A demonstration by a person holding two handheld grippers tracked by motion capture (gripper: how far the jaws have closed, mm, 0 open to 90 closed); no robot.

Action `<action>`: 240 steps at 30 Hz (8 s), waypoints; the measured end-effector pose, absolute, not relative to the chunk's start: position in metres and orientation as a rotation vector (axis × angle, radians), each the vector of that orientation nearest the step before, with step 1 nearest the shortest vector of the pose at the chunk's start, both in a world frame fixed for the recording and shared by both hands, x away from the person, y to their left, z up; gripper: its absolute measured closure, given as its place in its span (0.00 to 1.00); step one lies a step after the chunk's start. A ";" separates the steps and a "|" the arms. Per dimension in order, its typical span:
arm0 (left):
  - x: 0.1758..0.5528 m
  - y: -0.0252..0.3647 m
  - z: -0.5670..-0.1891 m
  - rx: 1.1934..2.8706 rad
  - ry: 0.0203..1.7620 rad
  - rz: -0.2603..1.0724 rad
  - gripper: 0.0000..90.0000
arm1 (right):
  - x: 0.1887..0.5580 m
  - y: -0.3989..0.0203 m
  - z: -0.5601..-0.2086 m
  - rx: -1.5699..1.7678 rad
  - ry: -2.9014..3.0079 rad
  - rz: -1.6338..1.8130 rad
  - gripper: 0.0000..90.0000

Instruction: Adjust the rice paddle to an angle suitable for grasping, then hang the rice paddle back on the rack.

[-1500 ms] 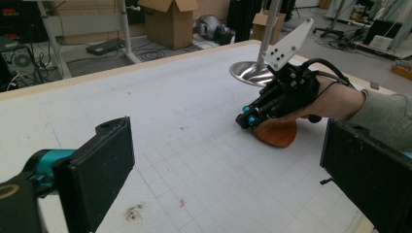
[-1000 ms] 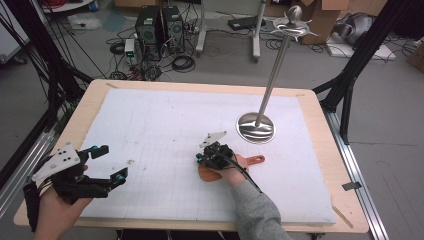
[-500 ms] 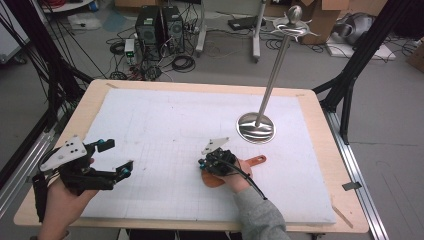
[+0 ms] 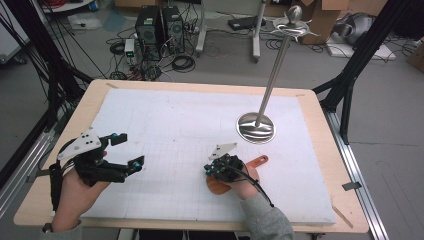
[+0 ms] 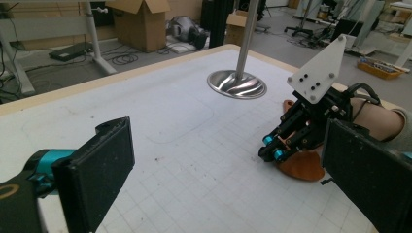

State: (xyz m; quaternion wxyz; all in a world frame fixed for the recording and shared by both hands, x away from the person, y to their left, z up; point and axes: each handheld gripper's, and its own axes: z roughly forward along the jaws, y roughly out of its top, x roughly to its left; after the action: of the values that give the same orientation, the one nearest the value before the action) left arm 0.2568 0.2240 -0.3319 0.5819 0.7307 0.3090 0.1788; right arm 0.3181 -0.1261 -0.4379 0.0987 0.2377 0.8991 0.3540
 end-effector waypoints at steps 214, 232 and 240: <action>0.243 0.246 -0.336 1.696 0.807 0.454 0.06 | 0.302 -0.090 -0.431 0.534 2.834 0.930 0.39; 0.244 0.247 -0.337 1.699 0.810 0.455 0.06 | 0.299 -0.094 -0.428 0.560 2.841 0.946 0.70; 0.244 0.246 -0.337 1.696 0.810 0.454 0.06 | 0.299 -0.093 -0.427 0.549 2.831 0.932 0.72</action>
State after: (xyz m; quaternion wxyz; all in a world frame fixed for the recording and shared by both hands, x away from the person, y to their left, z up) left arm 0.2443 0.2460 -0.3367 0.5678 0.7220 0.3448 0.1933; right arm 0.2992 -0.0932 -0.4273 0.0555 0.1810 0.9327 0.3070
